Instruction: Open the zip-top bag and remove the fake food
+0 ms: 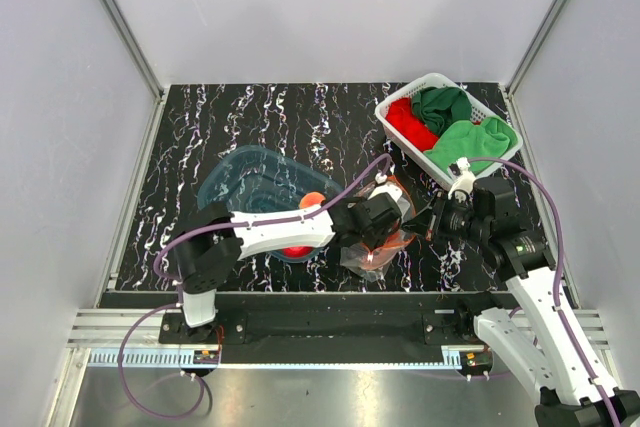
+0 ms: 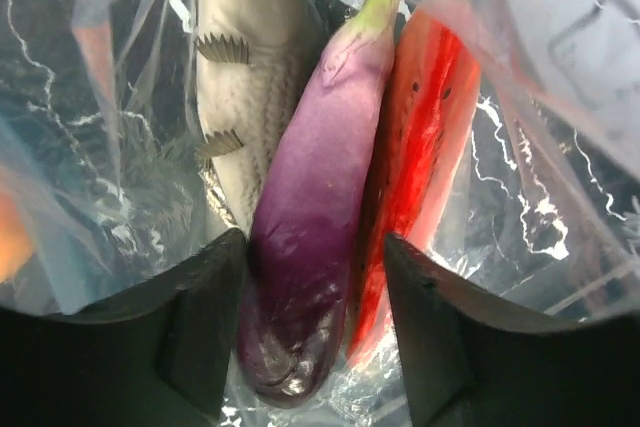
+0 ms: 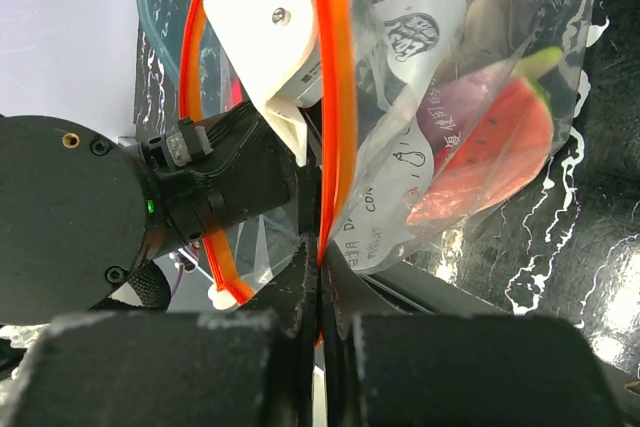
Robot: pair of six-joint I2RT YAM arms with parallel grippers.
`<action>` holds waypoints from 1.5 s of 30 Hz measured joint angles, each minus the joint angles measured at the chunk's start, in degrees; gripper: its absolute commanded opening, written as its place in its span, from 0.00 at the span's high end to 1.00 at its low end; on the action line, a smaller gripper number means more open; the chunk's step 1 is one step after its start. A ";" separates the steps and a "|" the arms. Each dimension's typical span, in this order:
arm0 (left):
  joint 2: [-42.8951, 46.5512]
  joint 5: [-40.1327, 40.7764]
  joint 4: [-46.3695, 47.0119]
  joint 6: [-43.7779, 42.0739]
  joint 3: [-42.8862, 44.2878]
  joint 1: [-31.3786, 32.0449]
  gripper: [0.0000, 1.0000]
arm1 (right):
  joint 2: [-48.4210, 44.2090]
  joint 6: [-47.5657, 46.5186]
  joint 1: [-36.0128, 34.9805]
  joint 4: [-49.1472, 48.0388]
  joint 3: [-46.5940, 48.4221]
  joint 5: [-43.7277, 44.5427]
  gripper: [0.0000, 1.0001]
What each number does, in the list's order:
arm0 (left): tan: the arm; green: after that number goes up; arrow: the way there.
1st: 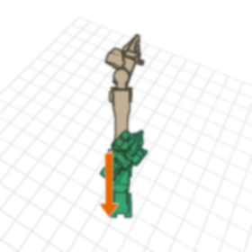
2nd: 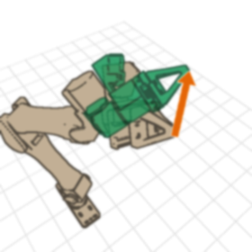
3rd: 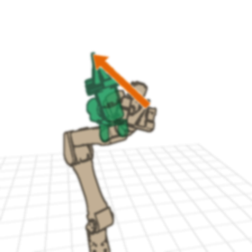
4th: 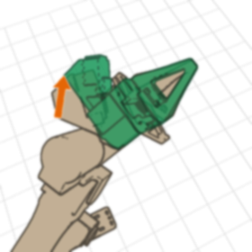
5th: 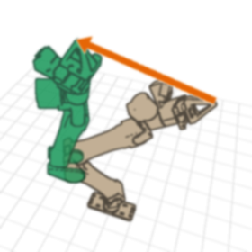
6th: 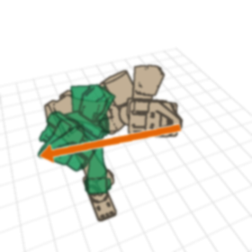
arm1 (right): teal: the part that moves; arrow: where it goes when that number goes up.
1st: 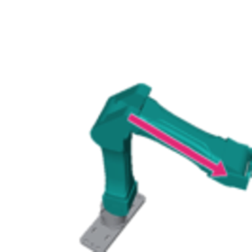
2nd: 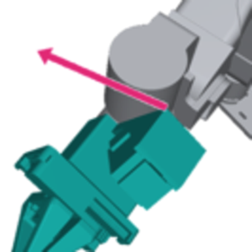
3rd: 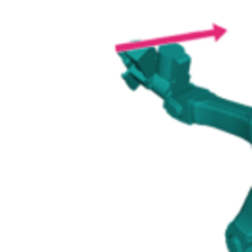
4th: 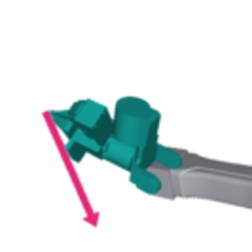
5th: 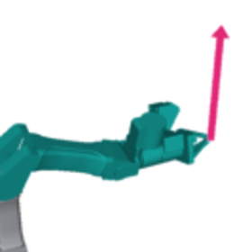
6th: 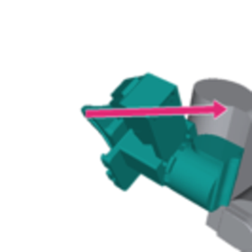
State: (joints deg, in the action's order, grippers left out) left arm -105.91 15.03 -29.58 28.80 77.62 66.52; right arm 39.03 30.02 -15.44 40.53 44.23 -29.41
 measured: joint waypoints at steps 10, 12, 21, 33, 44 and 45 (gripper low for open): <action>-1.25 -0.26 0.68 -0.94 0.46 -0.11 0.55 | -0.24 -0.37 0.00 1.36 0.00 0.28 1.00; -1.25 -0.26 0.66 -1.31 0.48 -0.15 0.55 | -0.33 -0.42 0.00 1.38 0.00 0.35 1.00; -2.01 -0.98 1.36 -0.72 -0.61 -0.37 0.37 | -0.92 -0.46 0.00 2.12 0.02 1.11 1.00; -4.52 -2.32 1.73 -1.27 -0.13 -0.66 0.99 | -0.72 -0.46 0.00 2.58 0.02 1.73 1.00; -0.52 -8.37 -6.62 0.17 13.73 -2.29 1.00 | 0.00 -1.53 0.00 1.20 0.02 -0.24 1.00; -0.28 -8.87 -7.23 0.79 14.86 -2.36 1.00 | 0.11 -1.66 0.00 0.85 0.09 -0.33 1.00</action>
State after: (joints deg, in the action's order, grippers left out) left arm -106.19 6.15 -36.82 29.58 92.49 64.16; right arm 39.13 28.36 -15.44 41.39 44.31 -29.74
